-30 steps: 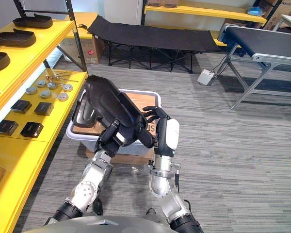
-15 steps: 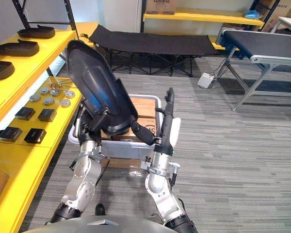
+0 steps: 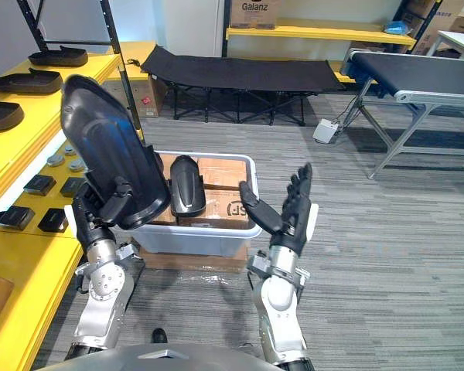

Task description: Walk over and take three plastic housings, then place them on the shelf

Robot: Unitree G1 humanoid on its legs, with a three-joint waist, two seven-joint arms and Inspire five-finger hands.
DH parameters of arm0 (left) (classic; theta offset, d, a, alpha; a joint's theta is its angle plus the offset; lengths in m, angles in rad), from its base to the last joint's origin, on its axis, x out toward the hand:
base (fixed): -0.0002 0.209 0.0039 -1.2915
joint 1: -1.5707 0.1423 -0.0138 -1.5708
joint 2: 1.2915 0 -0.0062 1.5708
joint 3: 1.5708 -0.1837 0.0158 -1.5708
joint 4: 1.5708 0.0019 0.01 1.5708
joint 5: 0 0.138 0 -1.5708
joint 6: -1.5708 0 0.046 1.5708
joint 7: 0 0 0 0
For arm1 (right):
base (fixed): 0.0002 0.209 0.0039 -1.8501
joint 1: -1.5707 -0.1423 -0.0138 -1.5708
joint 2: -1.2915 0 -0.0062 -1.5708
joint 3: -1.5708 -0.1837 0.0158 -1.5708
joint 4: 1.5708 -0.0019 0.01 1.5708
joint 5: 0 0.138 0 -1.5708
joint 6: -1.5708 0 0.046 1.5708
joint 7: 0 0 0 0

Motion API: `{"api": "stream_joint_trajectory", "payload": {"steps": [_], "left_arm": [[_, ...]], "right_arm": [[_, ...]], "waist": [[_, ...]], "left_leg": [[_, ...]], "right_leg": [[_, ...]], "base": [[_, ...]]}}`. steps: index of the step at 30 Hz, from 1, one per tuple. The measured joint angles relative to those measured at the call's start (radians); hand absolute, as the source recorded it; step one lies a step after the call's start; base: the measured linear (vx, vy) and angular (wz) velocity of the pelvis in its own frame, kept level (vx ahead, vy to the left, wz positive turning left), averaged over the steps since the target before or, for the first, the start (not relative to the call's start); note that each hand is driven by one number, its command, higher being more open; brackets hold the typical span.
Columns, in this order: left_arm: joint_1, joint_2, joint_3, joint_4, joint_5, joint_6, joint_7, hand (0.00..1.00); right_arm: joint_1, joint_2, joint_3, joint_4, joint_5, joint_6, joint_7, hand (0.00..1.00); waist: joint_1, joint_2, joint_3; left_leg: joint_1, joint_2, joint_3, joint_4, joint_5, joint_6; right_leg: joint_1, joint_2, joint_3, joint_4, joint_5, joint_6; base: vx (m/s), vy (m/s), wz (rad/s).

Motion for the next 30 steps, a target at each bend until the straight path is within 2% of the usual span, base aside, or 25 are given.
{"api": "stream_joint_trajectory", "payload": {"steps": [2, 4, 7, 11, 18, 22, 24, 28, 29, 30], "left_arm": [[0.054, 0.0, 0.019, -0.071, -0.097, -0.032, -0.093, 0.0], [0.089, -0.001, 0.034, -0.112, -0.16, -0.046, -0.146, 0.0], [0.128, -0.001, 0.049, -0.155, -0.192, -0.051, -0.19, 0.0], [0.174, 0.0, 0.077, -0.22, -0.192, -0.051, -0.234, 0.0], [0.238, -0.002, 0.183, -0.392, -0.194, -0.05, -0.316, 0.0], [0.276, -0.012, 0.231, -0.42, -0.199, -0.05, -0.346, 0.0], [0.31, -0.024, 0.253, -0.421, -0.262, -0.046, -0.37, 0.0], [0.377, -0.049, 0.259, -0.421, -0.309, -0.032, -0.378, 0.0], [0.38, -0.051, 0.259, -0.42, -0.312, -0.022, -0.379, 0.0], [0.379, -0.053, 0.258, -0.418, -0.323, -0.012, -0.391, 0.0]], "right_arm": [[0.052, -0.001, -0.072, 0.008, 0.021, 0.078, 0.037, 1.0], [0.081, -0.005, -0.115, 0.03, 0.024, 0.134, 0.066, 1.0], [0.083, -0.009, -0.116, 0.07, 0.039, 0.177, 0.101, 1.0], [0.072, -0.01, -0.089, 0.071, 0.037, 0.18, 0.129, 1.0], [-0.032, -0.016, -0.036, 0.092, 0.013, 0.192, 0.153, 1.0], [-0.096, -0.022, -0.003, 0.092, -0.001, 0.199, 0.175, 1.0], [-0.122, -0.021, 0.024, 0.092, -0.019, 0.211, 0.184, 1.0], [-0.128, -0.02, 0.061, 0.093, -0.019, 0.24, 0.216, 1.0], [-0.126, -0.019, 0.064, 0.093, -0.022, 0.247, 0.22, 1.0], [-0.123, -0.02, 0.063, 0.093, -0.025, 0.256, 0.226, 1.0]], "waist": [[-0.002, 0.008, -0.004], [-0.003, 0.016, -0.007], [-0.002, 0.023, -0.008], [0.009, 0.03, -0.012], [0.078, 0.031, -0.011], [0.117, 0.03, -0.009], [0.129, 0.029, -0.006], [0.147, 0.021, 0.033], [0.149, 0.022, 0.046], [0.143, 0.023, 0.062]], "left_leg": [[0.001, 0.001, 0.008, 0.0, -0.003, -0.003], [0.008, 0.003, 0.015, 0.0, -0.007, -0.007], [0.011, 0.007, 0.009, 0.0, -0.008, -0.009], [-0.012, 0.004, -0.029, 0.0, -0.003, -0.016], [-0.025, -0.011, -0.144, 0.0, 0.012, -0.015], [-0.026, -0.014, -0.184, 0.0, 0.015, -0.018], [-0.026, -0.014, -0.198, 0.001, 0.016, -0.02], [-0.023, -0.016, -0.236, 0.004, 0.022, -0.027], [-0.025, -0.018, -0.236, 0.003, 0.023, -0.025], [-0.033, -0.013, -0.198, 0.001, 0.018, -0.016]], "right_leg": [[-0.005, 0.0, 0.008, 0.0, 0.0, 0.0], [-0.004, 0.001, 0.015, 0.0, 0.0, 0.0], [0.004, 0.006, 0.01, -0.005, -0.004, 0.002], [0.013, 0.006, -0.037, -0.015, -0.004, 0.002], [0.075, 0.005, -0.161, -0.018, -0.024, 0.005], [0.097, 0.008, -0.203, -0.016, -0.04, 0.007], [0.105, 0.008, -0.216, -0.013, -0.046, 0.009], [0.117, 0.007, -0.259, 0.038, -0.085, 0.008], [0.128, 0.009, -0.275, 0.042, -0.089, 0.008], [0.153, 0.013, -0.316, 0.043, -0.09, 0.012]], "base": [[0.0, 0.0, -0.11], [0.0, -0.002, -0.13], [0.0, -0.006, 0.0], [0.0, -0.004, 0.3], [0.02, -0.014, 0.47], [0.01, -0.03, 0.35], [0.01, -0.02, 0.23], [0.01, -0.025, 0.31], [0.01, -0.041, 0.64], [-0.01, -0.039, 0.79]]}}
